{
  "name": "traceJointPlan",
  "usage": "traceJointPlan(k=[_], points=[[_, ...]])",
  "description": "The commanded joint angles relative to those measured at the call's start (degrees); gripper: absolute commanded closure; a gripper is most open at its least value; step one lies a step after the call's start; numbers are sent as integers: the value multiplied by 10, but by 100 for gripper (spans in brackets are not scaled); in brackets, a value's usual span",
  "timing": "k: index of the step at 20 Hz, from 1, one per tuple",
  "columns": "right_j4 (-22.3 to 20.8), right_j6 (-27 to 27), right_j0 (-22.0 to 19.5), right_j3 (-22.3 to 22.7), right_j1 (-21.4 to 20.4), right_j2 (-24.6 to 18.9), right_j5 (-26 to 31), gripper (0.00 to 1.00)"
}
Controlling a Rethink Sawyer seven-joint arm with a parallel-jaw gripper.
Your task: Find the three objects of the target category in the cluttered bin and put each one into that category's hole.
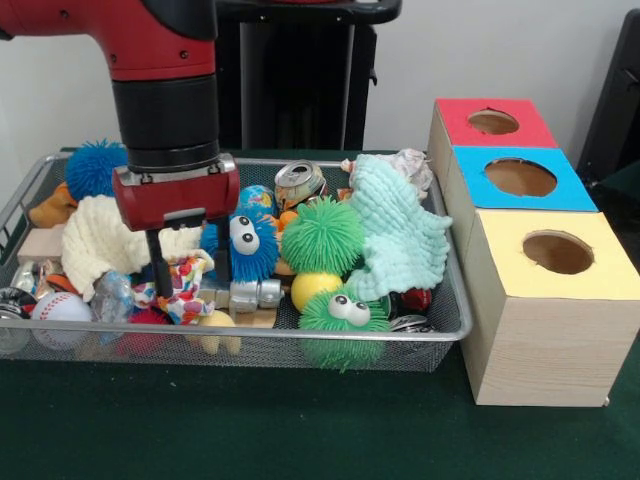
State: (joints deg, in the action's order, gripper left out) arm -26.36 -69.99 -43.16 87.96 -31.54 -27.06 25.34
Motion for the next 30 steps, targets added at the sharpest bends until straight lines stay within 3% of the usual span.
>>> traceJointPlan(k=[1, 8, 13, 30], points=[[-44, 91, -5, -28, 26, -37, 54, 0], [-99, 45, 27, -24, 38, 35, 49, 0], [-109, 29, 35, -20, 39, 46, 59, 0], [-130, 56, 99, -74, 23, 97, 208, 0]])
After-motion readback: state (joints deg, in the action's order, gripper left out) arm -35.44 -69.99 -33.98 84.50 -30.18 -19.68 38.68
